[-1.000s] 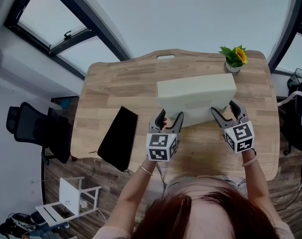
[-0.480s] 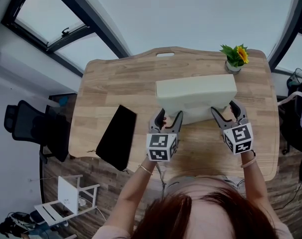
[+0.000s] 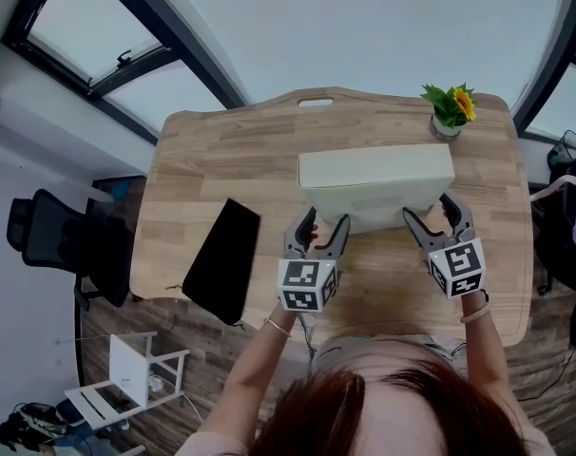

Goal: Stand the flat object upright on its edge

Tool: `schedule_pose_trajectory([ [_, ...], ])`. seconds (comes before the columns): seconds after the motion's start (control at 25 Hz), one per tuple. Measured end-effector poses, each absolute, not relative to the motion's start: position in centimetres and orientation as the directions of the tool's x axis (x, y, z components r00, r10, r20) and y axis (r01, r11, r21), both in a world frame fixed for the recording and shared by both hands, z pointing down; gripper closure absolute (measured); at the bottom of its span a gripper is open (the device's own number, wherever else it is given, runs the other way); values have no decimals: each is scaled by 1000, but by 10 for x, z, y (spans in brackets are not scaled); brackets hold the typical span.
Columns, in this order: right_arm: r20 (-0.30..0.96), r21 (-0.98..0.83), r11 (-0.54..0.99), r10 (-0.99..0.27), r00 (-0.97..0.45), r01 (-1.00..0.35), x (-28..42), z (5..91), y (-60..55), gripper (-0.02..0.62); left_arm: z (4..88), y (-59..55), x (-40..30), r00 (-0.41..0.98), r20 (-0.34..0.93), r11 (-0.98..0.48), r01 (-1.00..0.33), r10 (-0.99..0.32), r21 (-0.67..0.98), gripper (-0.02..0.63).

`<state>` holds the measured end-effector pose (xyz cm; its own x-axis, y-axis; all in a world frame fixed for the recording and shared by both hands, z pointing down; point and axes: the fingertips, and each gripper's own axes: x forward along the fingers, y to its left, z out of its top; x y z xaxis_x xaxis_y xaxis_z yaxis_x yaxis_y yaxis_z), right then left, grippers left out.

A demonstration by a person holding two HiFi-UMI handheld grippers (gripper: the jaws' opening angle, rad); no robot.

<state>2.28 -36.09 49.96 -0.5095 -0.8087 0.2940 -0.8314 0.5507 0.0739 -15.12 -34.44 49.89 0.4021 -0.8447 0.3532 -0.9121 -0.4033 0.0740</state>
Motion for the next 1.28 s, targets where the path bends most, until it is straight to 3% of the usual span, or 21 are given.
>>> schedule_pose_trajectory([
  [1.28,249,31,539,-819,-516,-841,33,478,-349,275,475,-322,-152,380,338,-371,-924,-861,94,337],
])
